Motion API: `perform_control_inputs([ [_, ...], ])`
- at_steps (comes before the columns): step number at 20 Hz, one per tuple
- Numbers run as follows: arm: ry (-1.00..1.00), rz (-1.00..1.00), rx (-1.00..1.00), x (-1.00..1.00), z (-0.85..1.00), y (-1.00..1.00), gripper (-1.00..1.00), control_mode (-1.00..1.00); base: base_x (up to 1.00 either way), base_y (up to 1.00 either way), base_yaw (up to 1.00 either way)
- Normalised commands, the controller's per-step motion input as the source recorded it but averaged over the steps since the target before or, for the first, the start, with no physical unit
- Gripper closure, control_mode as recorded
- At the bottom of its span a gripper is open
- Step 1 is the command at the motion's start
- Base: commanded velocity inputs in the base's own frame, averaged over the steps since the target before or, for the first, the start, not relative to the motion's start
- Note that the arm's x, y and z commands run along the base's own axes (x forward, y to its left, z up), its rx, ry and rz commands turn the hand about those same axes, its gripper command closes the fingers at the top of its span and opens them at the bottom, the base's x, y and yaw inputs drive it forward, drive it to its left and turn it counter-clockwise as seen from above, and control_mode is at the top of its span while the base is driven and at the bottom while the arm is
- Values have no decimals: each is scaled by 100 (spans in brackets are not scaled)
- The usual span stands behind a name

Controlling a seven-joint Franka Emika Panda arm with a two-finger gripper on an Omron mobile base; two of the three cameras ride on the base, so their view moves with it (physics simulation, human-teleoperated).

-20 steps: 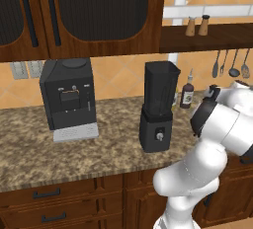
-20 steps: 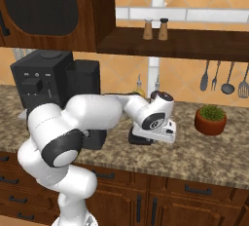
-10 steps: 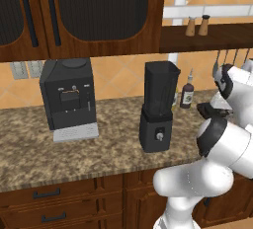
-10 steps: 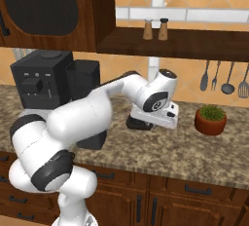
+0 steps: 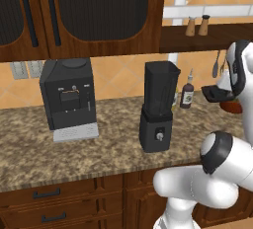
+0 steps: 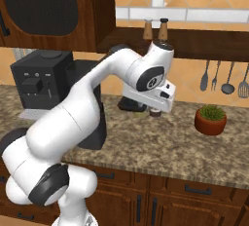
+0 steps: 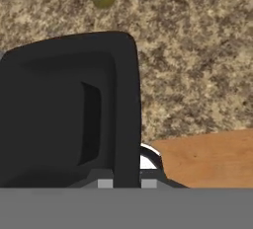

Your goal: Close the lid blender by securely placing the lid on top.

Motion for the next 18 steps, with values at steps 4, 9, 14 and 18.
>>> perform_control_inputs([
  [4, -7, -4, 6, -17, 100, 35, 100, -100, 0, 0, 0],
  [9, -13, -6, 4, -7, 100, 48, 100, -100, 0, 0, 0],
  [14, -6, -2, 6, 0, 78, 59, 100, -100, 0, 0, 0],
  [18, -1, 0, 3, 4, 33, 72, 100, -100, 0, 0, 0],
])
